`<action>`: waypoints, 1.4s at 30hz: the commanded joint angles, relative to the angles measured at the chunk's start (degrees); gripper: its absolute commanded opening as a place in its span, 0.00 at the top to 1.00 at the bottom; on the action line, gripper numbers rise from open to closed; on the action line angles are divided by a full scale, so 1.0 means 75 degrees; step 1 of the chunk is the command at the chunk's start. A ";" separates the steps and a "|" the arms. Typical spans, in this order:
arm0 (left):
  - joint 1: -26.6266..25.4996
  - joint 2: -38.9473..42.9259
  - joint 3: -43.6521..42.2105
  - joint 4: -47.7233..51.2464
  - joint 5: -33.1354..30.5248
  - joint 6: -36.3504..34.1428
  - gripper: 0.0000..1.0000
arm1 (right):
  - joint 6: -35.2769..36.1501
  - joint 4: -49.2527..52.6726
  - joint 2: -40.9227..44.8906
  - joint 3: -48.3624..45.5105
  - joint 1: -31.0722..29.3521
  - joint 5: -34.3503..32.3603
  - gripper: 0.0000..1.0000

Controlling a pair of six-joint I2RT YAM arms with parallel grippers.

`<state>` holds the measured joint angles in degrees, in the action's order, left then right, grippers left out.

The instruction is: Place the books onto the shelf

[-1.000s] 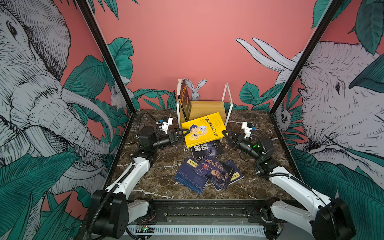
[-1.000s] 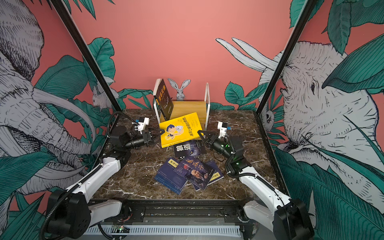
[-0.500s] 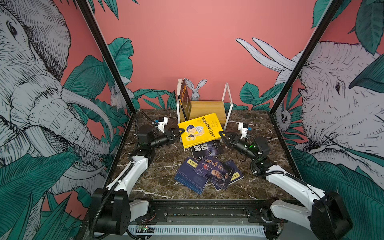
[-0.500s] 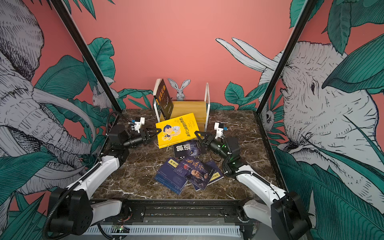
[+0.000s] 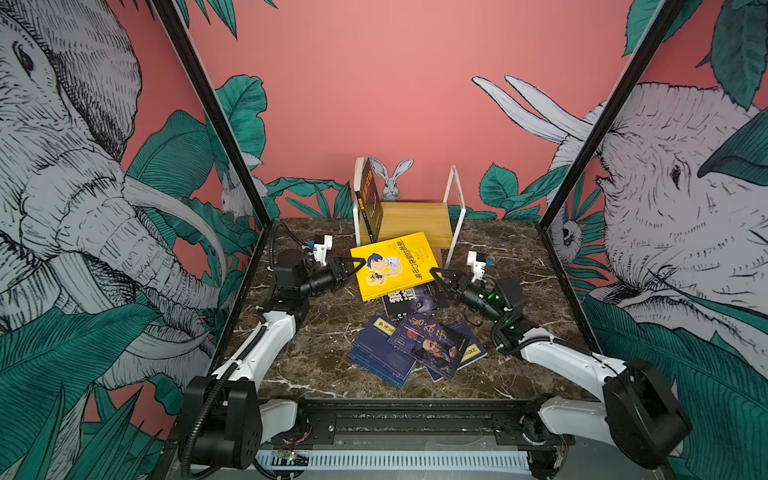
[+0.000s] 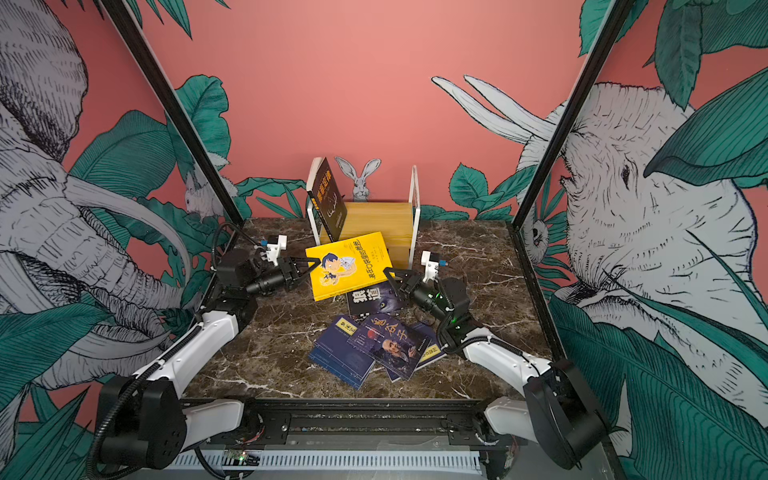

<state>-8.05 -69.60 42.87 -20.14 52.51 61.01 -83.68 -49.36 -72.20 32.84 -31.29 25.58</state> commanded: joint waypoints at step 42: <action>0.0080 -0.0030 0.0190 0.0356 0.0334 -0.0440 1.00 | 1.2227 0.5382 0.2524 0.1058 -0.4294 -0.8056 0.18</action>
<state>-7.66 -70.91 42.81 -15.20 53.89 57.78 -8.45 0.01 -51.05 41.54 -60.12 -25.47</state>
